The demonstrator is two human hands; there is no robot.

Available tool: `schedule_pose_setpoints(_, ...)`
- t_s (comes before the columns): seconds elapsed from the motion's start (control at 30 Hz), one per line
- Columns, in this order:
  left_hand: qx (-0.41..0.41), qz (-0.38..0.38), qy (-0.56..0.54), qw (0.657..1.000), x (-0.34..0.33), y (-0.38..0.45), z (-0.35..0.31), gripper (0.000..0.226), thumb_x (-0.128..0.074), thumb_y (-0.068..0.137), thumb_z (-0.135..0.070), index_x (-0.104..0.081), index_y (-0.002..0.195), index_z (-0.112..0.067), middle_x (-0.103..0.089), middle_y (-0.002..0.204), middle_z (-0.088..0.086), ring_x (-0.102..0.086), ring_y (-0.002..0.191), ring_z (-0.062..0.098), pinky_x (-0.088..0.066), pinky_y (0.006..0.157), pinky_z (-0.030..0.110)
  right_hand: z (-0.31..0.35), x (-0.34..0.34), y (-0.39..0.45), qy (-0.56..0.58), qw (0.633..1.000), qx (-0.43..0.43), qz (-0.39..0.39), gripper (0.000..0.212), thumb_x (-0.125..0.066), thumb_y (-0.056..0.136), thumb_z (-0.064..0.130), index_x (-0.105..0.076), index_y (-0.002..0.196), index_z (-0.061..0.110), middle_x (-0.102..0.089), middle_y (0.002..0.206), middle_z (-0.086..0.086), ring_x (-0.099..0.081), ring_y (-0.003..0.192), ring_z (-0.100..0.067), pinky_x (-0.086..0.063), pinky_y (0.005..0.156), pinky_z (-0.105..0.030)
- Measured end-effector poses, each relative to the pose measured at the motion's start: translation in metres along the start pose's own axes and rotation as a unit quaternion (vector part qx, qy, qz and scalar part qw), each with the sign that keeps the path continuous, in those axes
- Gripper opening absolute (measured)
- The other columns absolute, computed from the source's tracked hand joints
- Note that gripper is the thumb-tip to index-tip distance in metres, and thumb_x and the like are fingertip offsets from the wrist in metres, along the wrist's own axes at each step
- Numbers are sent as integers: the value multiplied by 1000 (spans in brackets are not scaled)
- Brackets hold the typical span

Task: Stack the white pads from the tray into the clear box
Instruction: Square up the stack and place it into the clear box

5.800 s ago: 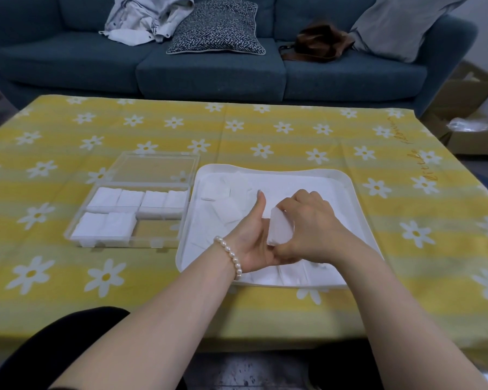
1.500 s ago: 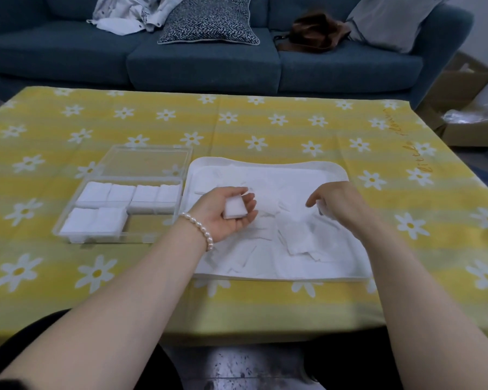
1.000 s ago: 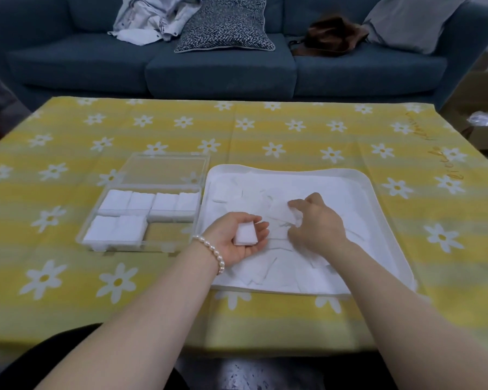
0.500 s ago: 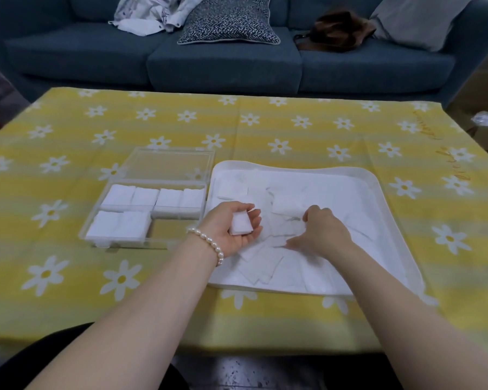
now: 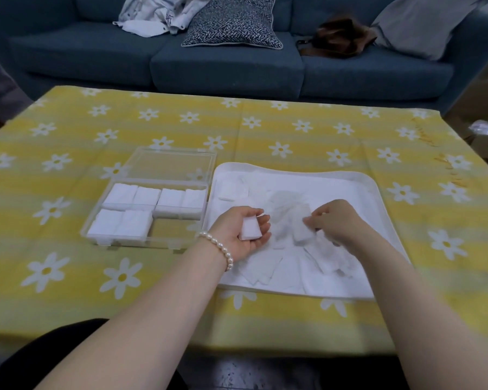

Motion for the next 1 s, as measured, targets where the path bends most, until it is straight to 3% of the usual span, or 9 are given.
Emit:
schedule_pose_setpoints(0.13, -11, 11, -7, 1000, -9, -1, 3, 13, -51, 91, -8, -59, 82, -5, -64, 62, 7, -56, 61, 18, -52, 55, 29, 10, 43, -18, 74, 994, 29, -70, 9, -72, 76, 4, -63, 75, 5, -49, 55, -3, -33, 40, -14, -25, 41, -21)
schedule_pose_setpoints(0.27, -5, 57, -5, 998, -28, -5, 16, 18, -57, 91, -24, -59, 85, -8, -63, 65, 5, -57, 59, 16, -53, 55, 25, 12, 37, -32, 213, 976, 37, -27, 13, -73, 75, 5, -61, 73, 7, -49, 39, 6, -27, 36, -11, -21, 38, -17)
schedule_pose_setpoints(0.37, 10, 112, -26, 993, -45, -10, 25, 49, -52, 87, -57, -62, 101, -10, -68, 84, 7, -63, 70, 18, -56, 60, 26, 12, 17, -38, 244, 969, 24, 11, 14, -74, 75, 8, -63, 68, 9, -53, 43, 2, -27, 39, -12, -22, 40, -20)
schedule_pose_setpoints(0.5, 15, 172, -35, 984, -59, -15, 29, 86, -32, 79, -78, -56, 128, -11, -65, 119, 11, -63, 101, 25, -53, 88, 38, 14, 5, -44, 250, 968, 14, 11, 15, -76, 73, 10, -65, 63, 8, -54, 42, 1, -28, 43, -15, -22, 44, -22)
schedule_pose_setpoints(0.57, 13, 187, -36, 982, -63, -17, 30, 90, -27, 79, -79, -56, 127, -9, -65, 120, 12, -61, 106, 27, -46, 98, 42, 18, 2, -48, 252, 967, 20, 7, 13, -75, 74, 9, -66, 66, 5, -56, 47, 0, -33, 38, -11, -23, 41, -20)
schedule_pose_setpoints(0.67, 11, 203, -41, 978, -66, -18, 31, 84, -26, 79, -79, -61, 108, -8, -66, 114, 9, -64, 100, 26, -49, 94, 40, 23, -2, -55, 265, 964, 26, -4, 11, -74, 75, 4, -65, 71, -1, -59, 56, -2, -37, 31, -2, -25, 35, -16)
schedule_pose_setpoints(0.77, 16, 194, -58, 979, -63, -15, 33, 77, -33, 77, -78, -58, 99, -9, -63, 101, 5, -65, 91, 22, -55, 86, 39, 27, -1, -58, 222, 973, 54, -36, 13, -75, 74, 5, -66, 65, 3, -63, 59, 3, -54, 47, 4, -34, 39, -11)
schedule_pose_setpoints(0.87, 19, 196, -57, 979, -63, -14, 33, 77, -33, 78, -77, -59, 98, -8, -66, 97, 9, -66, 91, 22, -49, 95, 42, 35, 5, -60, 37, 991, 88, -91, 15, -76, 73, 27, -69, 65, 16, -69, 75, 5, -62, 77, -9, -45, 60, -24)
schedule_pose_setpoints(1.0, 23, 217, -44, 975, -65, -17, 30, 85, -36, 75, -79, -58, 117, -8, -67, 109, 11, -67, 95, 22, -52, 90, 42, 52, 34, -67, -24, 971, 167, -169, 21, -75, 72, 41, -65, 68, 23, -63, 71, 9, -57, 71, -5, -44, 64, -26)
Point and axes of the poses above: each hand's wrist, its own y-axis towards the middle knuckle, its own x-axis out of the back of the hand, z = x × y, the point moved 9 cm from there along y, towards the middle knuckle
